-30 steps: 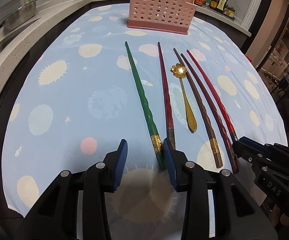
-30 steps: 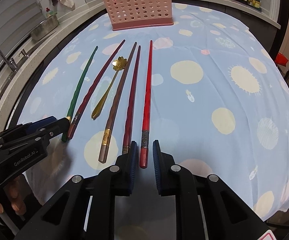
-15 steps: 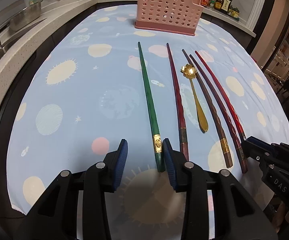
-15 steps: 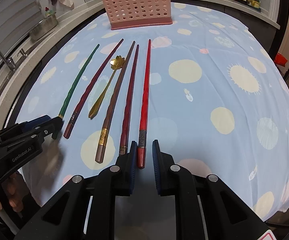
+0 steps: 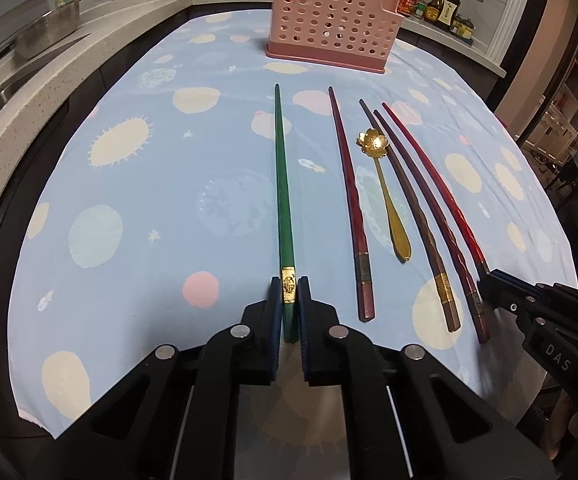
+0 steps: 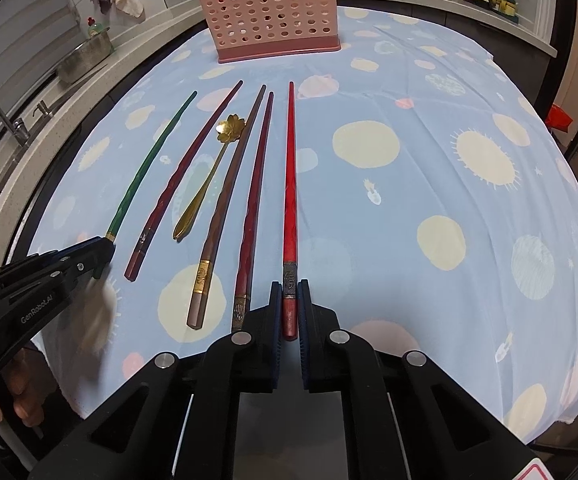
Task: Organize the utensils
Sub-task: 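Lift the green chopstick into the pink holder with the left tool while the right tool inserts the red chopstick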
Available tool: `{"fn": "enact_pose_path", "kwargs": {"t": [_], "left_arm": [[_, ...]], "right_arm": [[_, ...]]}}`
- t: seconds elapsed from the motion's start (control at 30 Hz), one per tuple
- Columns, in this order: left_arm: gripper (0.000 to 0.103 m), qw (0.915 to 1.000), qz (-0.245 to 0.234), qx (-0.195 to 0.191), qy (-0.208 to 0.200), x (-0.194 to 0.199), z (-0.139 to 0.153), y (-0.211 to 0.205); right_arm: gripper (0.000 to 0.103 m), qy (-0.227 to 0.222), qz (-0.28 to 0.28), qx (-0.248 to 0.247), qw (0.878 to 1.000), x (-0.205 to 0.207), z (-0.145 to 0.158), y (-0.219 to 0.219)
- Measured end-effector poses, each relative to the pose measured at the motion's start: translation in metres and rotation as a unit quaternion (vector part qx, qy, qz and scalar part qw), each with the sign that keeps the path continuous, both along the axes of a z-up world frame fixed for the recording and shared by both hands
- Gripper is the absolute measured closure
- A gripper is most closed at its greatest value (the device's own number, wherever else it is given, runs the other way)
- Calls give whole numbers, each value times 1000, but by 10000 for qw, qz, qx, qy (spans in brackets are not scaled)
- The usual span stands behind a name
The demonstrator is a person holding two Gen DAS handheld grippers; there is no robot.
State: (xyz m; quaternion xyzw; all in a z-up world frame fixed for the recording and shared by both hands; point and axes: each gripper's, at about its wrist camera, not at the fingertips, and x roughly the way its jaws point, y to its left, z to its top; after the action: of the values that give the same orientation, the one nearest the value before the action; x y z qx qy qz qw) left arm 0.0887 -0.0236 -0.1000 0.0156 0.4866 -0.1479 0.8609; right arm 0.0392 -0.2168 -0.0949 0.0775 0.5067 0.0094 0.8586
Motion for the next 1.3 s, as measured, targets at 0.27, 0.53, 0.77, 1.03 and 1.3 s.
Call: {"fn": "enact_pose_path", "kwargs": {"t": [0.27,0.53,0.77,1.03,1.3], "left_arm": [[96,9998,60,-145,-116,-6,17,8],[96,9983,151,-332,-457,-10,54,15],[96,9941,263,-558,-897,-5,98,23],[96,9854,392,-775,-1468,16,147,29],[96,9770,471,-839,-1903,50,182,24]], "right_arm": [[96,-259,-71,94,9996,-7,20,-6],[96,-694,-199,276,9970,-10,57,-12],[96,-1234,-365,357,9910,-9,101,-24],[96,-1831,-509,439,9808,7,148,-40],[96,-2301,-605,434,9703,35,182,-51]]}}
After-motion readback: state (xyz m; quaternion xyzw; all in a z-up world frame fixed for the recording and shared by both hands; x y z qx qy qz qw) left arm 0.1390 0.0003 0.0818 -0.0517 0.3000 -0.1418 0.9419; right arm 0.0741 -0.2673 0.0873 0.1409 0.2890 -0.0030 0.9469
